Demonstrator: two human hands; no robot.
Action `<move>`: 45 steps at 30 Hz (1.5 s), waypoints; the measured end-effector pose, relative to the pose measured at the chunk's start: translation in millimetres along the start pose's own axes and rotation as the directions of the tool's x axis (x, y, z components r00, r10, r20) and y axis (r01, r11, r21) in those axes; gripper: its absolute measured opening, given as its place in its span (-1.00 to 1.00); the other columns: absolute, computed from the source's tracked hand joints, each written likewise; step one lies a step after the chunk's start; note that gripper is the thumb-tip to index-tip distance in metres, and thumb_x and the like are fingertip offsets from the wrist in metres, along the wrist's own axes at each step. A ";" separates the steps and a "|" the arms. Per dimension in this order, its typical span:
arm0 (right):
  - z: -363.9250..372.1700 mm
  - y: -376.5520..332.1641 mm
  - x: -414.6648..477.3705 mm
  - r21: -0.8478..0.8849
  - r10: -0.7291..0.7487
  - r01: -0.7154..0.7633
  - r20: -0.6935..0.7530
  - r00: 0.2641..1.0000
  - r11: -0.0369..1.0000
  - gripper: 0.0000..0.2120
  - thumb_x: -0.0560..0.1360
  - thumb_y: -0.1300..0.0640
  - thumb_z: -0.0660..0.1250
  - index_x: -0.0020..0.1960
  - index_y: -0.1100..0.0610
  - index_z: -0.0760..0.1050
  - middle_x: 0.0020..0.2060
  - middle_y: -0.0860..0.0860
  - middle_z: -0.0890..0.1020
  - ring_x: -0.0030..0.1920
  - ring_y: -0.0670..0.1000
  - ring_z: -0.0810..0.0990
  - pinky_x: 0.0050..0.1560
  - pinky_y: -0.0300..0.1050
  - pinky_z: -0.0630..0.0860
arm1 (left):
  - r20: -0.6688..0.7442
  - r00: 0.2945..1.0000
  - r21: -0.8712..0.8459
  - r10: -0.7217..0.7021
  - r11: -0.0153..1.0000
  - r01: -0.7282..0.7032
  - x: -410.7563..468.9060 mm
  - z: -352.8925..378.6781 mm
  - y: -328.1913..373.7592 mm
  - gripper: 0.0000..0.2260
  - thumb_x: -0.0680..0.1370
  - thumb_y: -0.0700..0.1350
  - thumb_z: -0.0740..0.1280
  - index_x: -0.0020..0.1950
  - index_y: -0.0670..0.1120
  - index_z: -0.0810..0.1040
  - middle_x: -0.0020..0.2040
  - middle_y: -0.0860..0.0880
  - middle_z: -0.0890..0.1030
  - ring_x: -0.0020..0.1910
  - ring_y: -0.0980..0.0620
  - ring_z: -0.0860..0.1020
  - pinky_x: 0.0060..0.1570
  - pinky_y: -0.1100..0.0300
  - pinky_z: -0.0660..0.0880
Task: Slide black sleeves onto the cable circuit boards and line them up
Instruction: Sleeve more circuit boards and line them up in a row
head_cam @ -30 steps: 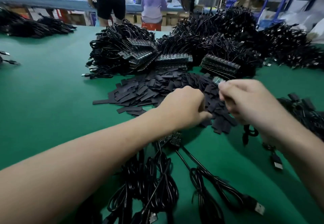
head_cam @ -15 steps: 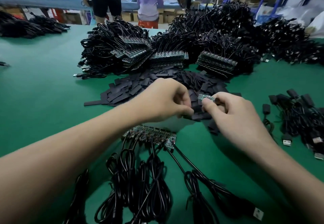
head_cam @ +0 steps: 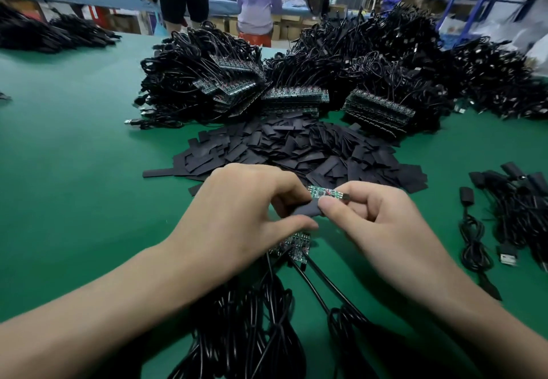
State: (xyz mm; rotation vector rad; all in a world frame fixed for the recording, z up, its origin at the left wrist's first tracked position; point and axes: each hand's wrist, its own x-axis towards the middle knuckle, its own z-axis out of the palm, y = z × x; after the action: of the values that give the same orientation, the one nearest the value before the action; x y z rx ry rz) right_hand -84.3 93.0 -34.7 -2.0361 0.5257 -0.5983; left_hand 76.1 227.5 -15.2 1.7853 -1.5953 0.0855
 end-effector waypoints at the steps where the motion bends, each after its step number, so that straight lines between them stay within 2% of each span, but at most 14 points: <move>1: 0.8 -1.2 -0.3 -0.001 -0.009 0.009 0.010 1.000 1.000 -0.71 0.59 -0.14 0.35 -0.06 0.08 0.60 -0.46 0.00 0.29 -0.45 -0.06 0.18 -0.47 -0.23 0.13 | -0.017 1.000 0.011 0.011 1.000 -0.011 -0.2 -1.5 -2.1 -0.79 0.38 0.11 0.59 -0.06 0.08 0.72 -0.22 0.19 0.68 -0.23 0.24 0.63 -0.13 0.11 0.60; 6: -6.9 -3.8 -0.1 0.034 -0.012 0.012 -0.019 1.000 0.999 -0.55 0.51 -0.33 0.22 -0.12 0.04 0.59 -0.44 0.03 0.24 -0.42 0.04 0.17 -0.43 -0.04 0.10 | -0.085 0.990 -0.123 -0.109 0.987 0.099 -3.2 -9.6 -14.5 -0.79 0.32 0.14 0.56 -0.10 0.11 0.75 -0.22 0.23 0.70 -0.20 0.29 0.66 -0.12 0.13 0.62; 9: -9.7 -5.1 0.2 0.065 0.006 -0.007 0.015 1.000 0.998 -0.59 0.51 -0.27 0.25 -0.18 0.06 0.58 -0.43 0.09 0.22 -0.40 0.08 0.15 -0.41 0.00 0.09 | -0.102 0.980 -0.174 -0.172 0.973 0.153 -4.8 -10.7 -20.4 -0.75 0.31 0.19 0.50 -0.12 0.10 0.77 -0.23 0.24 0.71 -0.19 0.31 0.66 -0.10 0.18 0.61; 12: -8.9 -6.9 -0.9 0.057 0.015 -0.019 0.069 0.998 0.998 -0.61 0.50 -0.26 0.27 -0.19 0.06 0.59 -0.43 0.15 0.21 -0.39 0.13 0.14 -0.40 0.09 0.08 | -0.064 0.979 -0.226 -0.193 0.958 0.174 -5.1 -8.4 -22.0 -0.77 0.32 0.16 0.52 -0.13 0.08 0.77 -0.22 0.21 0.72 -0.19 0.23 0.68 -0.09 0.11 0.62; 15: -8.3 -7.6 -1.9 0.064 0.037 -0.043 0.086 0.996 0.997 -0.65 0.51 -0.20 0.27 -0.21 0.05 0.60 -0.46 0.07 0.24 -0.41 0.07 0.16 -0.42 0.02 0.08 | -0.057 0.981 -0.233 -0.186 0.958 0.168 -6.1 -5.0 -22.3 -0.80 0.31 0.17 0.52 -0.16 0.12 0.76 -0.24 0.22 0.71 -0.22 0.17 0.68 -0.13 0.05 0.61; 18: -7.6 -7.7 -3.2 0.050 0.043 -0.049 0.107 0.993 0.998 -0.64 0.50 -0.23 0.28 -0.20 0.05 0.61 -0.48 0.04 0.24 -0.44 0.04 0.16 -0.44 -0.03 0.10 | -0.083 0.983 -0.224 -0.167 0.964 0.145 -7.0 -3.5 -22.5 -0.83 0.32 0.17 0.53 -0.18 0.14 0.75 -0.26 0.24 0.69 -0.23 0.18 0.66 -0.18 0.07 0.58; 21: -5.7 -8.3 -4.8 0.027 0.037 -0.040 0.101 0.994 0.999 -0.57 0.45 -0.32 0.26 -0.18 0.04 0.61 -0.49 0.01 0.24 -0.42 0.06 0.16 -0.42 0.07 0.08 | -0.097 0.984 -0.220 -0.148 0.968 0.124 -7.5 -3.2 -21.6 -0.84 0.33 0.14 0.54 -0.17 0.13 0.75 -0.26 0.24 0.69 -0.22 0.18 0.66 -0.19 0.08 0.55; 25: -5.8 -8.7 -5.3 0.040 0.043 -0.045 0.052 0.998 0.998 -0.53 0.42 -0.35 0.25 -0.19 0.05 0.60 -0.47 0.05 0.23 -0.41 0.12 0.13 -0.42 0.07 0.07 | -0.103 0.981 -0.237 -0.163 0.962 0.135 -7.6 -2.6 -22.0 -0.89 0.35 0.06 0.59 -0.17 0.10 0.75 -0.24 0.20 0.71 -0.21 0.09 0.68 -0.18 0.04 0.59; 31: -3.7 -12.8 -8.0 0.011 0.014 -0.014 0.042 0.999 1.000 -0.56 0.46 -0.32 0.24 -0.18 0.04 0.60 -0.49 0.00 0.23 -0.42 0.08 0.15 -0.42 0.04 0.10 | -0.105 0.987 -0.213 -0.119 0.973 0.094 -8.3 -5.3 -20.2 -0.90 0.37 0.05 0.58 -0.16 0.08 0.75 -0.22 0.21 0.71 -0.18 0.21 0.67 -0.14 0.07 0.60; 37: -1.4 -15.8 -10.4 -0.011 0.036 -0.035 0.043 0.998 0.999 -0.63 0.51 -0.24 0.24 -0.17 0.04 0.61 -0.50 -0.03 0.23 -0.45 0.00 0.15 -0.48 -0.15 0.09 | -0.096 0.994 -0.145 -0.047 0.989 0.032 -9.2 -5.9 -22.7 -0.87 0.40 0.07 0.56 -0.13 0.07 0.75 -0.19 0.16 0.71 -0.18 0.15 0.67 -0.14 0.02 0.61; 40: 0.4 -17.1 -9.9 -0.011 0.045 -0.044 0.059 0.997 0.999 -0.63 0.50 -0.24 0.26 -0.19 0.03 0.61 -0.51 -0.02 0.23 -0.45 0.01 0.15 -0.48 -0.16 0.08 | -0.106 0.994 -0.110 -0.011 0.994 0.000 -8.4 -7.4 -24.3 -0.86 0.41 0.09 0.54 -0.12 0.06 0.75 -0.19 0.17 0.70 -0.19 0.17 0.66 -0.17 0.06 0.60; 43: 0.7 -17.6 -10.6 -0.028 0.044 -0.042 0.062 0.997 0.999 -0.58 0.53 -0.31 0.30 -0.19 0.03 0.62 -0.50 -0.02 0.24 -0.45 -0.01 0.16 -0.48 -0.20 0.09 | -0.121 0.992 -0.153 -0.024 0.988 0.005 -8.5 -5.7 -24.8 -0.87 0.39 0.04 0.57 -0.13 0.05 0.75 -0.23 0.15 0.69 -0.23 0.14 0.66 -0.22 0.08 0.59; 45: 0.9 -18.4 -11.0 -0.036 0.051 -0.049 0.063 0.997 0.998 -0.58 0.45 -0.30 0.25 -0.19 0.03 0.62 -0.50 -0.01 0.24 -0.45 0.00 0.17 -0.48 -0.20 0.10 | -0.105 0.994 -0.142 -0.005 0.990 -0.010 -8.5 -5.4 -25.4 -0.86 0.39 0.04 0.57 -0.12 0.02 0.75 -0.23 0.15 0.68 -0.24 0.14 0.64 -0.22 0.08 0.58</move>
State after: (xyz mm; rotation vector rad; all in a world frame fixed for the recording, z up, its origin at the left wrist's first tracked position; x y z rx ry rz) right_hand -90.1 108.8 -21.5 -2.0610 0.5505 -0.4963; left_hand 98.8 236.6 -27.3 1.6425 -1.4910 0.0643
